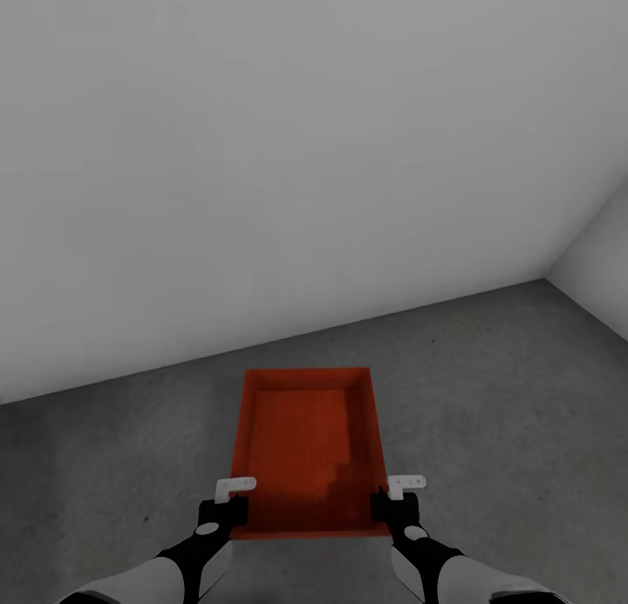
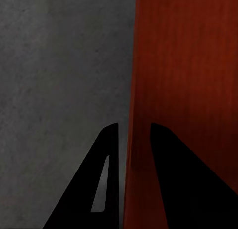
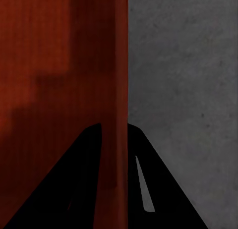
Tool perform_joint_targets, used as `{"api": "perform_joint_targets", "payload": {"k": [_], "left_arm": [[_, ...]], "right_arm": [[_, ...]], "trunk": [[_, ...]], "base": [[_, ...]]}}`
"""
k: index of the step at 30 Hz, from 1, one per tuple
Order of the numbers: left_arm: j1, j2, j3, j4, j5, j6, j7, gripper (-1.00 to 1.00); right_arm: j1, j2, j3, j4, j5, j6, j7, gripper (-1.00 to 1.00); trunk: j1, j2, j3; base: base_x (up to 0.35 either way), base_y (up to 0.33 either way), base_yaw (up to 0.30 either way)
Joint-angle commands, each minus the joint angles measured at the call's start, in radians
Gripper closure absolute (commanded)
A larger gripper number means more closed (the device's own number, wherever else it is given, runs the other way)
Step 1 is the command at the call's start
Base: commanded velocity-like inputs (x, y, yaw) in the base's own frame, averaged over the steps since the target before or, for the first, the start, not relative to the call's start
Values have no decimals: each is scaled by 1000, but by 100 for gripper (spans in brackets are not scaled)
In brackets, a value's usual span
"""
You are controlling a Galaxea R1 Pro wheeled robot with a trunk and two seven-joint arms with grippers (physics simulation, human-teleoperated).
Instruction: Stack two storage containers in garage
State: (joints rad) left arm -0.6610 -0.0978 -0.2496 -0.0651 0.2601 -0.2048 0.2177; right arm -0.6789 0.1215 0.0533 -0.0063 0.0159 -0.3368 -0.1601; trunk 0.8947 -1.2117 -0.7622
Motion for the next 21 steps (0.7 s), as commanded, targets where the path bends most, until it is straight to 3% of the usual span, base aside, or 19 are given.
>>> {"api": "perform_joint_targets", "payload": {"k": [1,6,12,21], "left_arm": [[-1,0,-5,-1,3,-34,15,100],[-1,0,-5,1,4,-49,15,100],[0,0,-5,4,4,-61,15,100],[0,0,-5,4,4,-62,17,100]], "right_arm": [[-1,25,-49,5,-37,-9,-7,100],[-1,25,-49,5,-37,-11,-7,100],[-1,26,-49,5,-37,-11,-7,100],[-1,26,-49,5,-37,-11,-7,100]], "trunk": [[0,0,-1],[0,0,-1],[23,-42,-19],[23,-42,-19]], "base": [[0,0,0],[0,0,0],[0,0,0],[0,0,0]]}}
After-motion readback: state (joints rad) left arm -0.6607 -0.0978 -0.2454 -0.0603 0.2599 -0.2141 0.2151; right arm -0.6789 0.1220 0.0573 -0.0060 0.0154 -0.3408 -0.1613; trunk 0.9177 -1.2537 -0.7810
